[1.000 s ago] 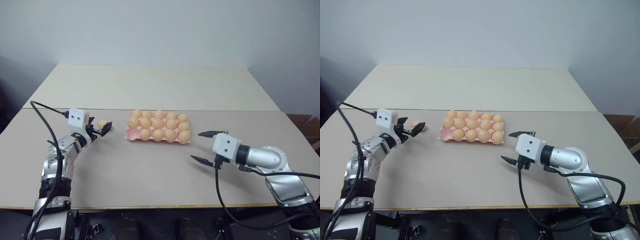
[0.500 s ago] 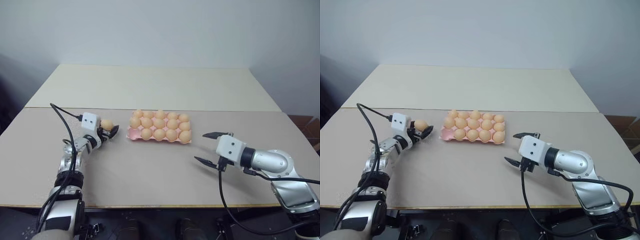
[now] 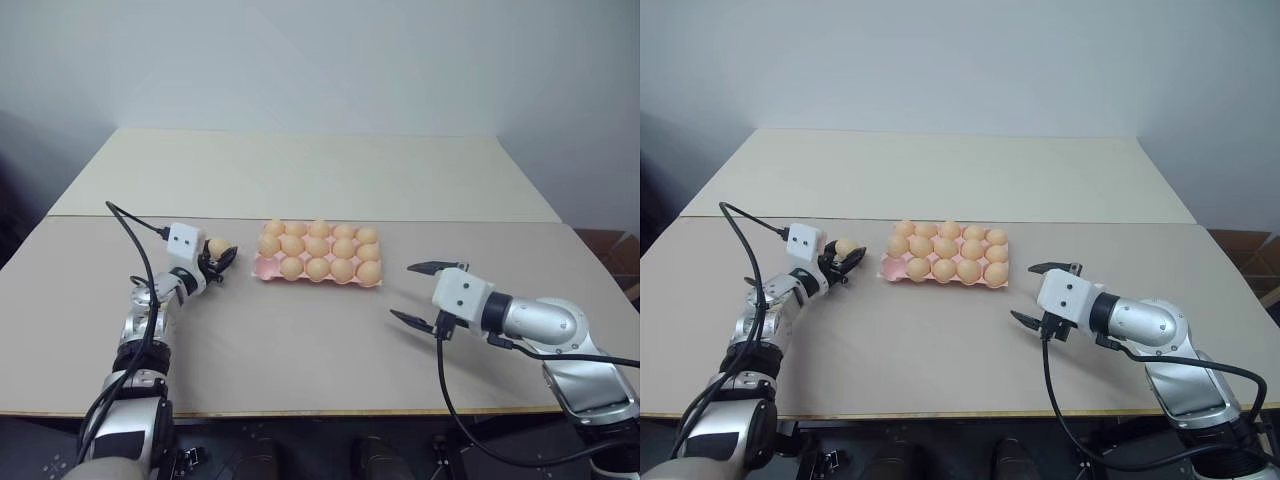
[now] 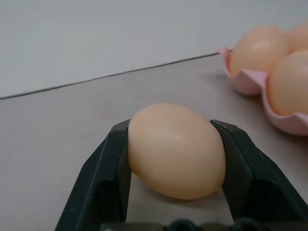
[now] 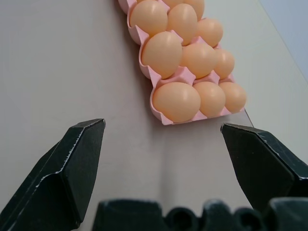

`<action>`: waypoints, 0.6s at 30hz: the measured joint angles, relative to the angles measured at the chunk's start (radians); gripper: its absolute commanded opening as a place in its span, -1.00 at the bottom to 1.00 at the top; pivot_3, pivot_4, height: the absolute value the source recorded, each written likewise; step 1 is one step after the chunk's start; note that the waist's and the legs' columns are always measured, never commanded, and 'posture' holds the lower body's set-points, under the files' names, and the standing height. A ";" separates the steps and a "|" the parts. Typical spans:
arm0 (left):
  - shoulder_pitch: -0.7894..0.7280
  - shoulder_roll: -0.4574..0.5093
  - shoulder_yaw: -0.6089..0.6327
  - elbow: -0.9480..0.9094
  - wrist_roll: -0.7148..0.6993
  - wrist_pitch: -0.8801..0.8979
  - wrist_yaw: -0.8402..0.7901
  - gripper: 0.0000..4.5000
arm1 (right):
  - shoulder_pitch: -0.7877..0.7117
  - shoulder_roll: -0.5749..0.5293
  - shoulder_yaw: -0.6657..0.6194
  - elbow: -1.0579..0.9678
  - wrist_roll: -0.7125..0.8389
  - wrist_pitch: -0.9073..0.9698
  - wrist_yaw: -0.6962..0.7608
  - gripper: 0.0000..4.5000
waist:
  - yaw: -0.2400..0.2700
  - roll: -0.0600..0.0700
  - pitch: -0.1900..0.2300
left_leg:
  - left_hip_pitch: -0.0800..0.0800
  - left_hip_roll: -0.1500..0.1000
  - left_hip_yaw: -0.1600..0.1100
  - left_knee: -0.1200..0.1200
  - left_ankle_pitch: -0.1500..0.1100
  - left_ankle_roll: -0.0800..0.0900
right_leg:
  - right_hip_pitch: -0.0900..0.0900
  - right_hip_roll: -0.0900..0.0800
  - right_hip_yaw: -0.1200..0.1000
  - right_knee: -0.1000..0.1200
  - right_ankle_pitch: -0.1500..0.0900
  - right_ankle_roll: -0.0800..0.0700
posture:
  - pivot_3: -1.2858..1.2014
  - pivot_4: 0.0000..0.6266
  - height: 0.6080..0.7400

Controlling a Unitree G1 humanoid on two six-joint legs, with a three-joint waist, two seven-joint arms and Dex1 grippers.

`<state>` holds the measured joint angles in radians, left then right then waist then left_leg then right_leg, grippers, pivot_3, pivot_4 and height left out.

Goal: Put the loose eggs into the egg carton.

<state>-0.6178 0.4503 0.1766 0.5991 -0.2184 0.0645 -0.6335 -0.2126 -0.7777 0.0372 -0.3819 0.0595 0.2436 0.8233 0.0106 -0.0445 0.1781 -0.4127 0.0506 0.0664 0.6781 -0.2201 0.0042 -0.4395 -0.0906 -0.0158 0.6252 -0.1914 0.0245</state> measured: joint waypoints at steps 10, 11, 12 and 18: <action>0.108 0.003 -0.052 -0.333 -0.127 0.165 -0.196 -0.01 | 0.032 0.011 -0.005 -0.026 -0.020 0.008 -0.040 1.00 | 0.000 0.000 0.000 | 0.002 0.000 -0.001 0.001 0.000 0.000 | 0.001 0.000 0.000 0.001 -0.002 0.003 | 0.03 -0.52 1.00; 0.104 0.004 -0.059 -0.334 -0.127 0.169 -0.201 -0.01 | 0.037 0.012 -0.005 -0.028 -0.020 0.009 -0.041 1.00 | 0.000 0.000 0.000 | 0.002 0.000 -0.001 0.001 0.000 0.000 | 0.001 0.000 0.000 0.001 -0.002 0.003 | 0.03 -0.52 1.00; 0.101 0.004 -0.064 -0.334 -0.126 0.174 -0.205 -0.01 | 0.042 0.014 -0.005 -0.031 -0.021 0.009 -0.042 1.00 | 0.000 0.000 0.000 | 0.002 0.000 -0.001 0.001 0.000 0.001 | 0.001 0.000 0.000 0.001 -0.002 0.003 | 0.03 -0.52 1.00; 0.052 0.014 -0.081 -0.301 -0.120 0.203 -0.213 0.30 | 0.071 0.019 -0.005 -0.049 -0.035 0.015 -0.062 1.00 | 0.000 0.000 0.000 | 0.002 0.000 -0.001 0.001 0.000 0.001 | 0.001 0.000 0.000 0.000 -0.002 0.003 | 0.03 -0.52 1.00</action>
<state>-0.5663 0.4645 0.0953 0.2984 -0.3386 0.2675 -0.8469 -0.1421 -0.7588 0.0319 -0.4305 0.0247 0.2587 0.7615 0.0109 -0.0445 0.1781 -0.4111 0.0504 0.0658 0.6790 -0.2197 0.0049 -0.4384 -0.0903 -0.0154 0.6255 -0.1934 0.0277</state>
